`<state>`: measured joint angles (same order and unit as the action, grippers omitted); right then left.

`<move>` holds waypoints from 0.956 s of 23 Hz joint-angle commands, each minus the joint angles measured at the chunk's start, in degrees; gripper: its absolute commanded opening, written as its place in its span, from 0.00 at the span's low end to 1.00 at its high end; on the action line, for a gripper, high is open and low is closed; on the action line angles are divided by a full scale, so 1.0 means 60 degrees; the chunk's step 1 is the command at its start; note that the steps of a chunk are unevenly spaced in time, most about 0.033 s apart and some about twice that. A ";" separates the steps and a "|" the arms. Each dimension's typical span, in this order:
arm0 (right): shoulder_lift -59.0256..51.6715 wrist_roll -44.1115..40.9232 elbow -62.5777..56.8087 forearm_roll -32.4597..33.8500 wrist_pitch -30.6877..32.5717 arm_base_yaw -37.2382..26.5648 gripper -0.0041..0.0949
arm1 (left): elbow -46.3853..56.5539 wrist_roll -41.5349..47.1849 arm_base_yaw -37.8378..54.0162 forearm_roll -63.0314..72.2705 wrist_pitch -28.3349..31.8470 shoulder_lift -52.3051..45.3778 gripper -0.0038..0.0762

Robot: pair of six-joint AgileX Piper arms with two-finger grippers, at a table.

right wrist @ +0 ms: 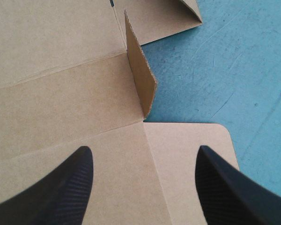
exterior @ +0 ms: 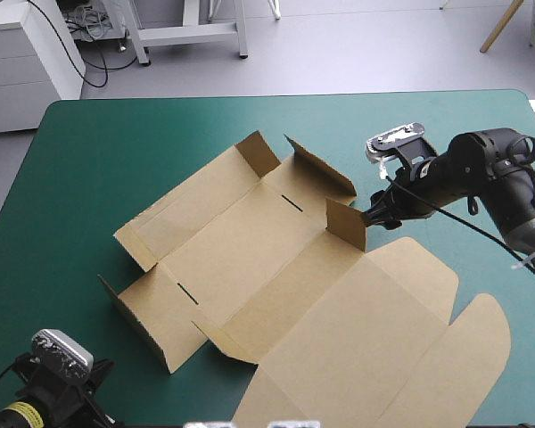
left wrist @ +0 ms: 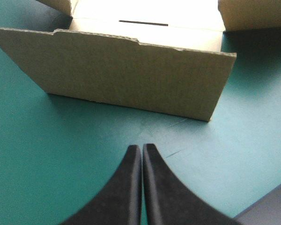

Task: Fold the box

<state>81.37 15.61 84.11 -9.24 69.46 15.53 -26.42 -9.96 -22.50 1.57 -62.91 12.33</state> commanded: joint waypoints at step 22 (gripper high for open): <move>0.4146 0.4103 0.1603 -0.1179 -0.0693 -0.0065 0.51 | -0.0209 0.0111 -0.0015 0.0040 0.0500 0.0111 0.04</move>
<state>107.93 38.53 91.88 -14.95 64.65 15.53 -26.42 -9.92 -22.50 1.52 -62.91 12.33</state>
